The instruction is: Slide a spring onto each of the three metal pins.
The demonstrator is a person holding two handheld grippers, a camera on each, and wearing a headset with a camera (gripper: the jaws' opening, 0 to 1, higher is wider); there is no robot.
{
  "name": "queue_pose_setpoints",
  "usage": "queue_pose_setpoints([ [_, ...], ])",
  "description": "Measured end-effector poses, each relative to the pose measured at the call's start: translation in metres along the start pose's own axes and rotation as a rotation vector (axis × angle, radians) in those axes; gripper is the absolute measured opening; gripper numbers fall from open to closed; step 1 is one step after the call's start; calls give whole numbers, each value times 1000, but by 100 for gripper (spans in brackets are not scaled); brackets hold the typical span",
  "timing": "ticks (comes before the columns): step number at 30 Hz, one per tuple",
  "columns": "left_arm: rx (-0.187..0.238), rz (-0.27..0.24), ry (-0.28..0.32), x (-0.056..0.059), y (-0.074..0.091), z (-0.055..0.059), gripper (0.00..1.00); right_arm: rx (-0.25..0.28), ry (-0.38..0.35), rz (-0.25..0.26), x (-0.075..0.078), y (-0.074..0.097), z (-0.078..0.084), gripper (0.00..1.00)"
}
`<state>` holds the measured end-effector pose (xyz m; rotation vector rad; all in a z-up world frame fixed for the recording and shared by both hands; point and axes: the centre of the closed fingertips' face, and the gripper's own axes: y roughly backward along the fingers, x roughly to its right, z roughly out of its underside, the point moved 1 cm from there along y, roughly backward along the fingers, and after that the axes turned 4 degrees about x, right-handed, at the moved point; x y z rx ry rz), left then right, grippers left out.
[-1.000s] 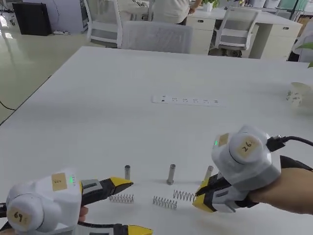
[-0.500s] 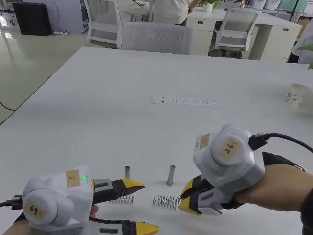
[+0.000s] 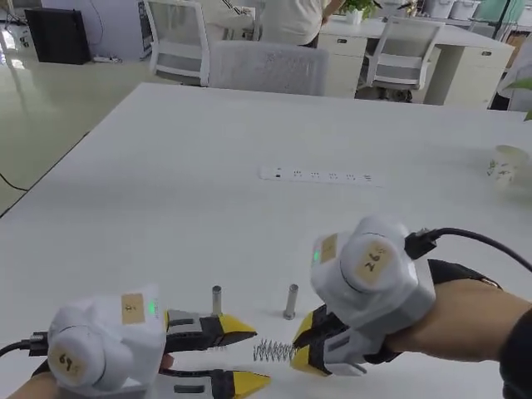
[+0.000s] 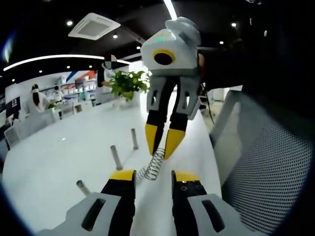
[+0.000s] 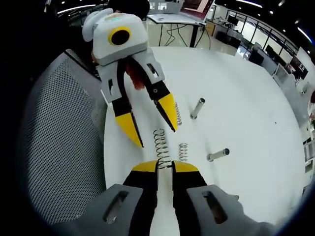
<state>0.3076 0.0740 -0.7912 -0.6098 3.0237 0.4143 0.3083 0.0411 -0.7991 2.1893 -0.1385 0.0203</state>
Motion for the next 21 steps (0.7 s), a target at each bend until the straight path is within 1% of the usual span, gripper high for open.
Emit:
queue_pose_setpoints([
  [5,-2,16,-12,3,-1,0,10,-2,11,-11,-3,-1,-2,8],
  [10,-10,18,-28,3,-2,2,4,-7,17,-19,-5,-1,-2,8],
  [16,-16,19,-45,2,-2,3,4,-6,16,-19,-5,0,-3,8],
  [21,-24,16,-54,2,-3,4,3,7,13,-20,-5,5,-8,8],
])
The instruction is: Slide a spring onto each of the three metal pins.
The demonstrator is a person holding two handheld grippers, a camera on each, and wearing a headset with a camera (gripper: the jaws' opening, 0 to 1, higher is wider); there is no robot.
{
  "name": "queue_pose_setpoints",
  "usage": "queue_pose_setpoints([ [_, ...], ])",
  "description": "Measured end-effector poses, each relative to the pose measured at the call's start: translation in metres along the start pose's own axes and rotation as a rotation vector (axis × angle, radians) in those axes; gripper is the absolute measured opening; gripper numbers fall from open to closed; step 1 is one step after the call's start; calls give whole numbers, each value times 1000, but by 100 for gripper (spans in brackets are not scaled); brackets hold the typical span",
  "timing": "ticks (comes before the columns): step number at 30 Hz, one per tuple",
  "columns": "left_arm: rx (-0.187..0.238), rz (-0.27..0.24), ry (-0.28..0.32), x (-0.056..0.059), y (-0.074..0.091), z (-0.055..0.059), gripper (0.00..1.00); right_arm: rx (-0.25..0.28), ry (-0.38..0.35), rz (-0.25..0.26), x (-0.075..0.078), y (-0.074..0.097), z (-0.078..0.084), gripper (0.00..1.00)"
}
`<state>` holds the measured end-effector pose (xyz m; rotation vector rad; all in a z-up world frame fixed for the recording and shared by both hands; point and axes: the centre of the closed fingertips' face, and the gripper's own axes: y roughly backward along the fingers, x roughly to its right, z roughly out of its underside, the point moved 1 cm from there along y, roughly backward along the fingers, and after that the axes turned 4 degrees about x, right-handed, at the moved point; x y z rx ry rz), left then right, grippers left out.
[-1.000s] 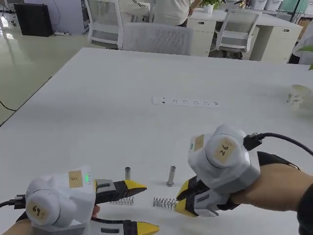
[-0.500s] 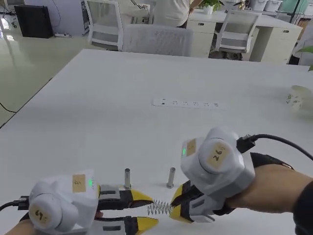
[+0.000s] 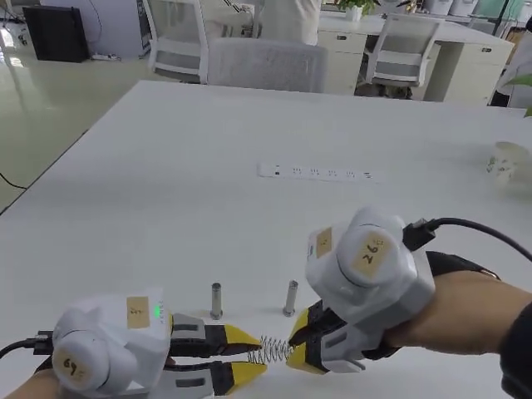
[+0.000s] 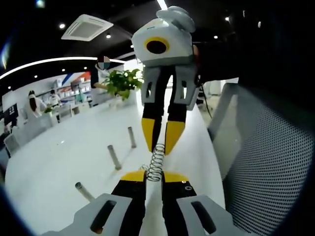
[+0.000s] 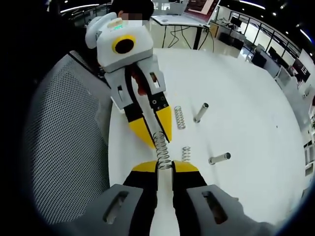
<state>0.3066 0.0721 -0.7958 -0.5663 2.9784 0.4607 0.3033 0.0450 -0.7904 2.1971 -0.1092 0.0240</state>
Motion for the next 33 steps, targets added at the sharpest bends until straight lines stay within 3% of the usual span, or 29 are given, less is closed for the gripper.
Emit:
queue_pose_setpoints([
  [17,-2,5,-4,2,-1,-1,2,91,20,-10,-4,13,-34,8],
  [33,6,20,-22,5,-2,-5,2,62,0,-48,-10,5,-32,10],
])
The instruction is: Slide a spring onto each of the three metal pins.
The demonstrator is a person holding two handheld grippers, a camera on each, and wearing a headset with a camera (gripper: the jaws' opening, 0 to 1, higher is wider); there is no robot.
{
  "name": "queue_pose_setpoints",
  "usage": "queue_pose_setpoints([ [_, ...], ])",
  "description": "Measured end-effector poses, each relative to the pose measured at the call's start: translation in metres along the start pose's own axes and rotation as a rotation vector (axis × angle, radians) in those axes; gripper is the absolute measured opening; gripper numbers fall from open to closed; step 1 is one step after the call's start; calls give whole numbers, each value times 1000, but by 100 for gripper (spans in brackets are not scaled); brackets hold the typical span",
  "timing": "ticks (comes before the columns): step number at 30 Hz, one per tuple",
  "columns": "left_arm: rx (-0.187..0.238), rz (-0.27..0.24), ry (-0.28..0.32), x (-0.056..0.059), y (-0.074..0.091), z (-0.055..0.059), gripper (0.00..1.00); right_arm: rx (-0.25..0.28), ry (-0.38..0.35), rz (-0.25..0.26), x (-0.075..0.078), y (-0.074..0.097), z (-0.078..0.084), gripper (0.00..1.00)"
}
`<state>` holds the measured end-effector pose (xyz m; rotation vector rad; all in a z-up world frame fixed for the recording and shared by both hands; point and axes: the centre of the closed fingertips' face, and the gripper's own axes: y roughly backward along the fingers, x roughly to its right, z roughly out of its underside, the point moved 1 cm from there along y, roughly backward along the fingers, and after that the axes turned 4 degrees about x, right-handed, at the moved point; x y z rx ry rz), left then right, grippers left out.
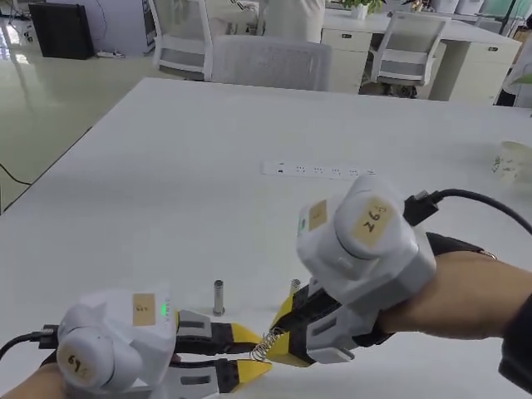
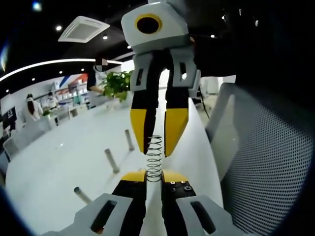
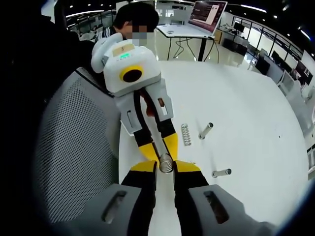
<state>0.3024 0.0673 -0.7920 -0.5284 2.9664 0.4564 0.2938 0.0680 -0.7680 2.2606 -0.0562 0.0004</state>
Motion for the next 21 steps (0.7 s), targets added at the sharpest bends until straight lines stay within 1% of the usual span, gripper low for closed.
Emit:
queue_pose_setpoints([
  [5,10,10,-15,3,-1,-7,2,-1,-5,-5,-1,-2,0,9],
  [8,14,12,-19,2,-1,-9,2,-4,-6,-7,-1,-3,0,9],
  [11,26,14,-20,3,-2,-14,2,-5,-9,-8,-1,-2,0,9],
  [13,23,15,-27,2,-2,-14,2,-6,-7,-7,-1,-2,0,9],
  [17,26,15,-21,3,-2,-13,2,-11,-5,-7,-1,-3,1,9],
  [21,31,5,-13,1,-2,-13,3,-6,-10,-2,2,-2,0,9],
])
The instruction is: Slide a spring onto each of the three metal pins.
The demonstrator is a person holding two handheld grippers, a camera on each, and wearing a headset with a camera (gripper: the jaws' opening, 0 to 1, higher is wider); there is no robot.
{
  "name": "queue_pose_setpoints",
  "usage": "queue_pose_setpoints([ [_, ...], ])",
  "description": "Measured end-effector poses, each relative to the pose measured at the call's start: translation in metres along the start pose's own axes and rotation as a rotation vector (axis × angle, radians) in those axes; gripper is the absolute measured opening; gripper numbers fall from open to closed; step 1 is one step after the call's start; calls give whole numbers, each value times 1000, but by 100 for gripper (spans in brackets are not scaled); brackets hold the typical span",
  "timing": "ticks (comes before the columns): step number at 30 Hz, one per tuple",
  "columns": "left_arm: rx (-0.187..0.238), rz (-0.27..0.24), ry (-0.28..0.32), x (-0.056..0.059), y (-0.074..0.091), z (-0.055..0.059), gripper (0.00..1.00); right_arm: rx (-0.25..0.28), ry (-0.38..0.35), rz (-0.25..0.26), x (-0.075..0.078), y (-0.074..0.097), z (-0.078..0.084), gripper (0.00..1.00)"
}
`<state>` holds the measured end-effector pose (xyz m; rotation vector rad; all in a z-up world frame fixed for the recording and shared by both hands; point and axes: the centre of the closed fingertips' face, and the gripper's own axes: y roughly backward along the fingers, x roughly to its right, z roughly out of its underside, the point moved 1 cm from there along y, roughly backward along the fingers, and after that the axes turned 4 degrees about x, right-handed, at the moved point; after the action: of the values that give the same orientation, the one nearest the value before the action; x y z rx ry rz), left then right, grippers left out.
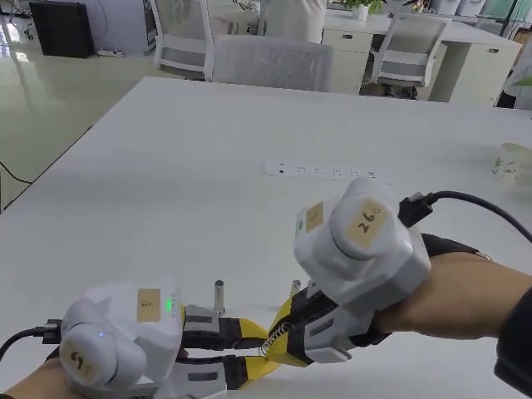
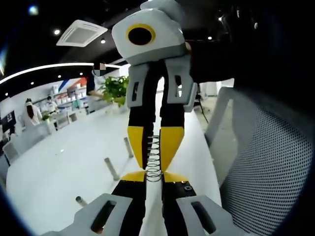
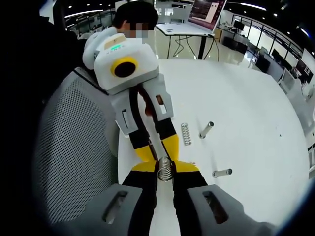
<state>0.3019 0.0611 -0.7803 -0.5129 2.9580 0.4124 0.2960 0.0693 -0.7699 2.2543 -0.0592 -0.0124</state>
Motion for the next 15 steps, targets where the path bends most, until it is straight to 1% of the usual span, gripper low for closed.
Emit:
queue_pose_setpoints([
  [6,-9,-9,18,-2,2,4,8,-3,-2,18,5,4,0,9],
  [11,-16,-30,44,-6,5,9,16,-7,-7,31,9,7,2,9],
  [14,-21,-47,69,-9,8,12,22,-10,-12,37,10,8,5,9],
  [15,-21,-52,79,-9,10,13,23,-10,-14,39,11,9,6,9],
])
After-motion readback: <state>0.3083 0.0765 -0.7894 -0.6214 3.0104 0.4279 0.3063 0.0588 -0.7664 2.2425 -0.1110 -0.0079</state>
